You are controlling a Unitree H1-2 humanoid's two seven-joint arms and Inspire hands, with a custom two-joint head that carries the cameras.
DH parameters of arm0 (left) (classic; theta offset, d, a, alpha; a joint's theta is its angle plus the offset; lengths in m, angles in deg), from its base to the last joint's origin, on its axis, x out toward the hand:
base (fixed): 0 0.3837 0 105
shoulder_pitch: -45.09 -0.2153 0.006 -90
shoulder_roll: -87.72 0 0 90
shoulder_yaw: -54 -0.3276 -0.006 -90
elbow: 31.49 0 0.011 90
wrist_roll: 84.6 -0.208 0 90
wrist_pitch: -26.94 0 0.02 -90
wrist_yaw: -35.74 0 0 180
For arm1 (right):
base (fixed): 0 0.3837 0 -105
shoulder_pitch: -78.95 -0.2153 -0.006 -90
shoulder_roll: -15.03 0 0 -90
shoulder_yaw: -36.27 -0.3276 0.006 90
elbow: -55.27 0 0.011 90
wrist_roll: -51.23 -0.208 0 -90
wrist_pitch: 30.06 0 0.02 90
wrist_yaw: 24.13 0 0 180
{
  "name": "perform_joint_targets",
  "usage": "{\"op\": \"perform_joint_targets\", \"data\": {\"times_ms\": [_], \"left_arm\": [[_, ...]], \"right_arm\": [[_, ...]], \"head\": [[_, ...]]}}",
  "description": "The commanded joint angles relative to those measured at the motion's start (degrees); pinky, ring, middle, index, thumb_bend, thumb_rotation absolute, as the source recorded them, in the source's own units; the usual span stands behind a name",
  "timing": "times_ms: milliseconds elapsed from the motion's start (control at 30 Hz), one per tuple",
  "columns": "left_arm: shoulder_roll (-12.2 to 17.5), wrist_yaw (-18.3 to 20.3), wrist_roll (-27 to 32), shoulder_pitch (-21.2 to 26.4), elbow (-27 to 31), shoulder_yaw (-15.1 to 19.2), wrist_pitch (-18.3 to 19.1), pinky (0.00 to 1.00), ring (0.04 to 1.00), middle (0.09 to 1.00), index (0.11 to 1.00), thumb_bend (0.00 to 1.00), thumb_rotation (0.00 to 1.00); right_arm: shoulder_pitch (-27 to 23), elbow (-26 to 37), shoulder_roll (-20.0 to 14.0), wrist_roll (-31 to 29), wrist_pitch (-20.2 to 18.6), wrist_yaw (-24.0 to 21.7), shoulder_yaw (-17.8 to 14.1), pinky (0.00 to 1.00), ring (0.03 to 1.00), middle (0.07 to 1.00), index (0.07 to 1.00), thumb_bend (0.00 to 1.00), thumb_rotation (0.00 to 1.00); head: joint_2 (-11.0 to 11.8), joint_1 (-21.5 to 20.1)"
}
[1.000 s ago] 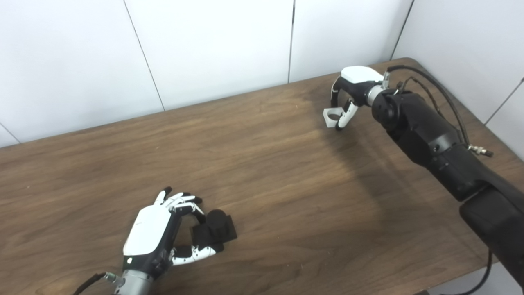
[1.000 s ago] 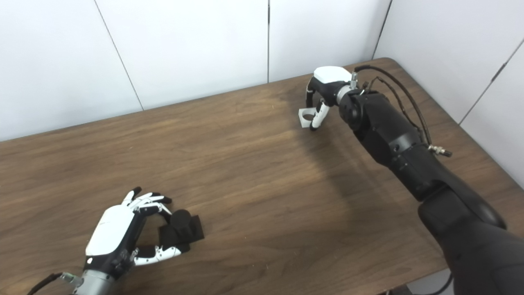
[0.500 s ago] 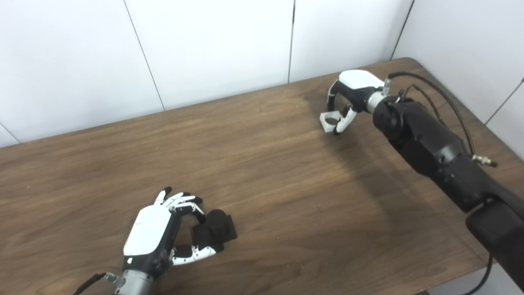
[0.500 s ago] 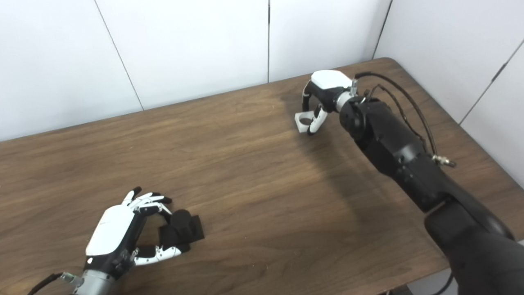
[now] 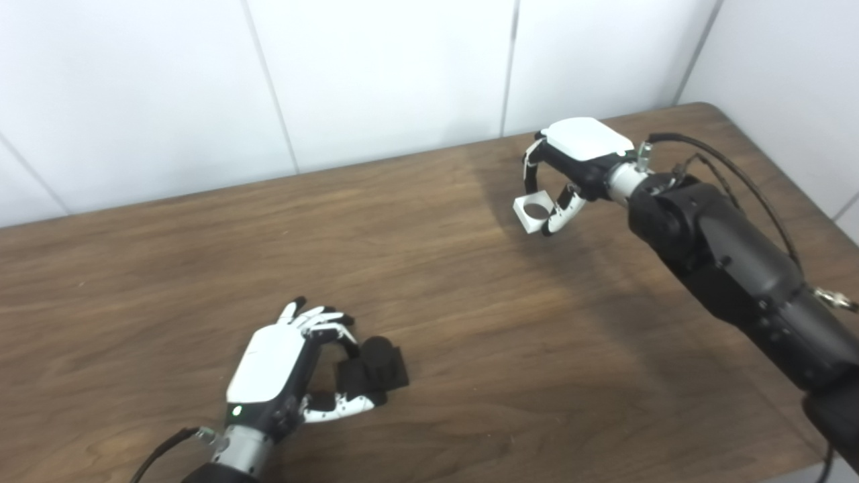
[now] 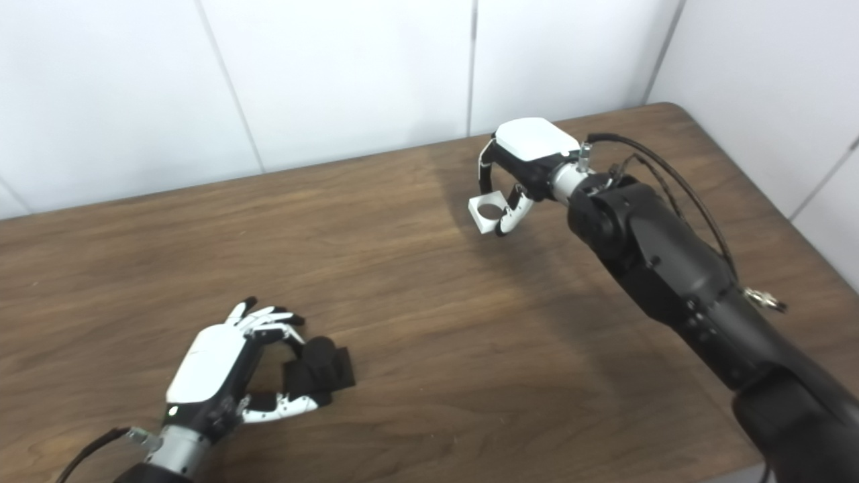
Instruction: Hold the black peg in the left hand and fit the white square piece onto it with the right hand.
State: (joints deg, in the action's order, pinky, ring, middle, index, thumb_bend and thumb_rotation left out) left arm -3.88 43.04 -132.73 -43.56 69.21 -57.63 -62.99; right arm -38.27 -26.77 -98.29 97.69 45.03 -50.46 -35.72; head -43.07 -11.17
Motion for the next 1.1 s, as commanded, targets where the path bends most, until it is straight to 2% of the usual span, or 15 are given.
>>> {"op": "perform_joint_targets", "data": {"times_ms": [0,167,433,700,867,1067], "left_arm": [[-0.09,2.26,-1.38,-0.62,-1.44,-1.33,1.54,1.0,0.863,0.777,0.485,0.52,0.05],[-0.76,2.09,-1.95,-0.57,-1.62,-2.0,2.38,1.0,0.867,0.779,0.485,0.52,0.05],[-1.53,2.01,-2.76,-0.74,-1.65,-2.56,3.02,1.0,0.87,0.783,0.486,0.52,0.05],[-2.55,1.7,-3.95,-0.52,-1.87,-3.37,3.98,1.0,0.864,0.782,0.485,0.52,0.05],[-3.06,0.9,-3.8,-0.47,-2.26,-3.68,3.96,1.0,0.861,0.778,0.485,0.52,0.05],[-3.47,0.8,-4.17,-0.3,-2.47,-4.19,4.65,1.0,0.866,0.781,0.485,0.52,0.05]], "right_arm": [[-2.11,3.53,-0.65,0.8,1.51,-1.09,-0.42,0.96,0.94,0.801,0.484,0.52,0.13],[-2.44,8.63,1.0,0.89,3.24,-4.24,0.24,0.95,0.938,0.794,0.483,0.52,0.13],[-2.59,14.22,4.42,0.97,5.4,-8.77,1.24,0.96,0.93,0.798,0.484,0.52,0.13],[-3.53,17.39,7.46,0.57,7.77,-12.76,2.23,0.95,0.92,0.788,0.483,0.53,0.14],[-4.38,19.42,9.3,0.77,7.21,-16.69,2.68,0.95,0.927,0.795,0.483,0.53,0.14],[-5.1,20.56,10.41,0.23,7.68,-19.27,2.44,0.94,0.914,0.783,0.484,0.53,0.14]], "head": [[-0.1,0.63],[-0.24,3.01],[-0.79,3.99],[-1.51,6.45],[-2.0,7.59],[-2.33,8.64]]}}
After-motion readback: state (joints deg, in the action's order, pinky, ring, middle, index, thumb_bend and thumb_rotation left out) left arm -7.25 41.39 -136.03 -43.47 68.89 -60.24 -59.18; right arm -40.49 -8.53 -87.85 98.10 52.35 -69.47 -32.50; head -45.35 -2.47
